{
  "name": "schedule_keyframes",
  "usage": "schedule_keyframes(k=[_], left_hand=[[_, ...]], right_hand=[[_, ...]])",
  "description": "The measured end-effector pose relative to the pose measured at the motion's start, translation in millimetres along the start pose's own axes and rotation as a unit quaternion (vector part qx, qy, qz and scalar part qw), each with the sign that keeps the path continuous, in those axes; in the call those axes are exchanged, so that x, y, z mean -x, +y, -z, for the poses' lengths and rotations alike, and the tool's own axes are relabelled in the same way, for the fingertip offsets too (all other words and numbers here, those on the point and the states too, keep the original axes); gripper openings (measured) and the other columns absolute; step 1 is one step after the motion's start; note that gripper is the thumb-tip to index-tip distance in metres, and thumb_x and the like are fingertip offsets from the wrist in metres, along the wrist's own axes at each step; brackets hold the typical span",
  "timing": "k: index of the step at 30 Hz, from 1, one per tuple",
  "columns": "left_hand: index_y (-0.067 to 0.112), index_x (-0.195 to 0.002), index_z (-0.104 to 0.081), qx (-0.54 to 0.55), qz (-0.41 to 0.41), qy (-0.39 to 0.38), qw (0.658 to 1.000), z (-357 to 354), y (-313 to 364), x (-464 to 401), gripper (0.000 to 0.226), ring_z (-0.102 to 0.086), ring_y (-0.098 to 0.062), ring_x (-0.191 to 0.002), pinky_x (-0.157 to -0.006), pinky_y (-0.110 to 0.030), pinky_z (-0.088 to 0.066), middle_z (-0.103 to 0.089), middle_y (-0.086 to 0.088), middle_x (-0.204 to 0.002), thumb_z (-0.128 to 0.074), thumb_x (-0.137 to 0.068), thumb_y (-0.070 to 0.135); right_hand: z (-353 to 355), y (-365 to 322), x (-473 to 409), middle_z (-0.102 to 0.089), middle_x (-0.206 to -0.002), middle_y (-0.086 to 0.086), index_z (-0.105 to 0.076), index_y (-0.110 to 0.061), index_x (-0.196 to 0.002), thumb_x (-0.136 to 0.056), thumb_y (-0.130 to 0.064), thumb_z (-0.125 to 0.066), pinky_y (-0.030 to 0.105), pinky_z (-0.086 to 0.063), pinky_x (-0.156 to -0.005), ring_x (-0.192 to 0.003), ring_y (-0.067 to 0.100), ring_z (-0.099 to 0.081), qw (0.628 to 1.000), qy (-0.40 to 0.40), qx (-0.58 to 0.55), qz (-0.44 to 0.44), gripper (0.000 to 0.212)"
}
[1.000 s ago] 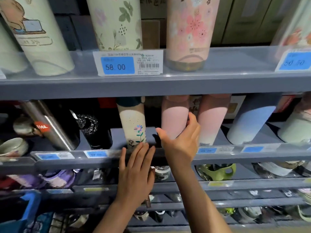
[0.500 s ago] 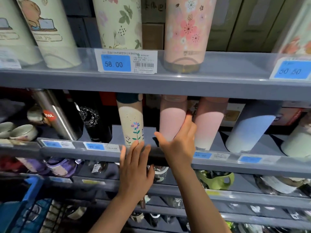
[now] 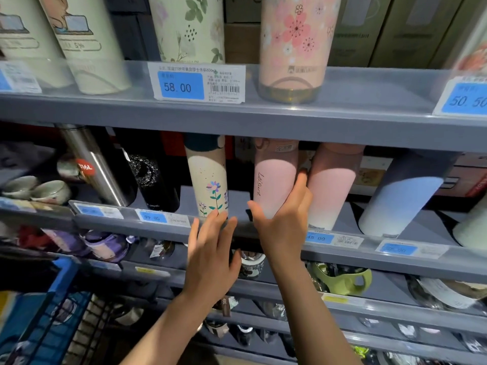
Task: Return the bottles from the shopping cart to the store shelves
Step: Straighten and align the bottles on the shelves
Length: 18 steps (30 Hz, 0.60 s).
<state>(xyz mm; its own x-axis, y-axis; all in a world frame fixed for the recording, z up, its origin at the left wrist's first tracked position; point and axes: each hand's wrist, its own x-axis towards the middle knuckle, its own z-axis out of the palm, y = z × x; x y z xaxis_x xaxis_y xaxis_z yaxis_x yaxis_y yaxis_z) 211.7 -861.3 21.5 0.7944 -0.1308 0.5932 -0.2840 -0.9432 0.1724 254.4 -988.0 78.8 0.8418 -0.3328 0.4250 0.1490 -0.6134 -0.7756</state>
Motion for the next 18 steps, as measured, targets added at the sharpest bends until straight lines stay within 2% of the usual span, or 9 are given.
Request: schedule_keyframes(k=[6,9,13,18], left_hand=[[0.01,-0.124,-0.049,0.008,-0.005,0.001,1.0,2,-3,0,0.065,-0.044,-0.03,-0.127,-0.107,-0.059,-0.029,-0.055,-0.011,-0.126,-0.079,-0.066,0.013],[0.012,-0.125,-0.047,0.014,-0.005,-0.002,1.0,2,-3,2,0.064,-0.045,-0.031,-0.128,-0.108,-0.059,-0.029,-0.055,-0.01,-0.127,-0.077,-0.069,0.014],[0.012,-0.125,-0.047,0.025,-0.007,0.0,1.0,1,-3,2,0.06,-0.047,-0.033,-0.128,-0.109,-0.061,-0.029,-0.052,-0.009,-0.127,-0.074,-0.072,0.016],[0.013,-0.128,-0.045,0.036,-0.01,0.001,0.999,1,-6,3,0.06,-0.047,-0.032,-0.129,-0.111,-0.056,-0.024,-0.054,-0.009,-0.129,-0.071,-0.074,0.015]], right_hand=[[2,2,-4,-0.038,-0.147,0.012,-0.016,-0.008,-0.151,-0.08,-0.019,-0.071,0.039,-0.037,-0.103,-0.131,0.029,-0.04,0.999,-0.027,-0.027,-0.005,0.09],[4,5,-11,-0.045,-0.135,0.018,-0.025,0.0,-0.145,-0.08,-0.017,-0.071,0.04,-0.04,-0.096,-0.121,0.034,-0.045,0.998,-0.053,-0.026,0.0,0.081],[7,7,-18,-0.048,-0.119,0.016,-0.035,0.003,-0.129,-0.078,-0.022,-0.073,0.039,-0.042,-0.087,-0.107,0.033,-0.048,0.996,-0.076,-0.042,-0.005,0.068],[5,4,-16,-0.047,-0.121,0.013,-0.033,-0.001,-0.133,-0.079,-0.021,-0.074,0.041,-0.045,-0.087,-0.107,0.031,-0.049,0.995,-0.088,-0.036,0.009,0.071]])
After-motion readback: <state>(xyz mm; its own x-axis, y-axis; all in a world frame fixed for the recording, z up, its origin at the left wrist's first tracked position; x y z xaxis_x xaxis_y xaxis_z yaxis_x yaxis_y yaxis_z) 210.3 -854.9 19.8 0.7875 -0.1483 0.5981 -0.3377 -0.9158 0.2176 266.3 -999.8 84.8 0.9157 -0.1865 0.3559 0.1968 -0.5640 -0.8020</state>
